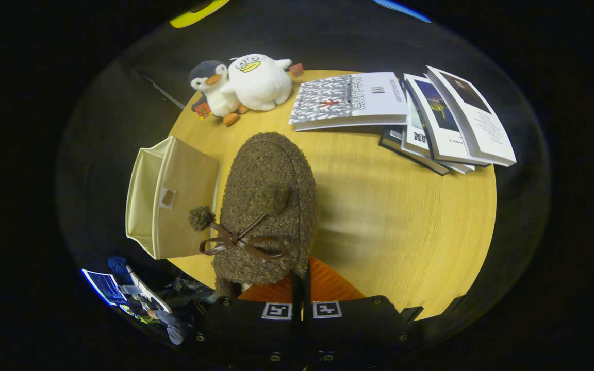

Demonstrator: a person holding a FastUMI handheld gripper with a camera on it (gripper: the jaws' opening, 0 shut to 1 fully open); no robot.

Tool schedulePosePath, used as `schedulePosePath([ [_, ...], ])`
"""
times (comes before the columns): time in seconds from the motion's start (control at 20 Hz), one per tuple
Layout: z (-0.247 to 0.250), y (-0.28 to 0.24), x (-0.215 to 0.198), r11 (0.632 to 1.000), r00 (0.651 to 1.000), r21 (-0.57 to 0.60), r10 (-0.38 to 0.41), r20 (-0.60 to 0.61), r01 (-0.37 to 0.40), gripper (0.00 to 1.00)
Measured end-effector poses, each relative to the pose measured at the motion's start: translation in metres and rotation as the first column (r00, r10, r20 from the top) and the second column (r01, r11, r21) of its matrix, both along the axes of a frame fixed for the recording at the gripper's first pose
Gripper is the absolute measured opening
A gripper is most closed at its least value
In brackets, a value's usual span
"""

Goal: Open the storage box then place both shoes into the box .Put the left shoe in first, then the right shoe, with the right side of both shoes facing outward in a uniform manner.

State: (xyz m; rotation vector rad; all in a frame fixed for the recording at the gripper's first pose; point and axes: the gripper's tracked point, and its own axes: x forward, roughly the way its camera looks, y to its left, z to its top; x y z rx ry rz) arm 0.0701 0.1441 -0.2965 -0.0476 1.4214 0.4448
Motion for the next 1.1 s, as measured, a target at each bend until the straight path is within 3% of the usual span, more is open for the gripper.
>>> schedulePosePath([
  [0.65,0.049,0.187,0.019,0.972,0.975,0.088,0.211,0.069,-0.217,0.01],
  [0.9,0.034,0.270,0.014,0.959,0.963,0.093,0.262,0.066,-0.267,0.01],
  [1.1,0.004,0.307,0.011,0.950,0.949,0.025,0.309,0.064,-0.311,0.01],
])
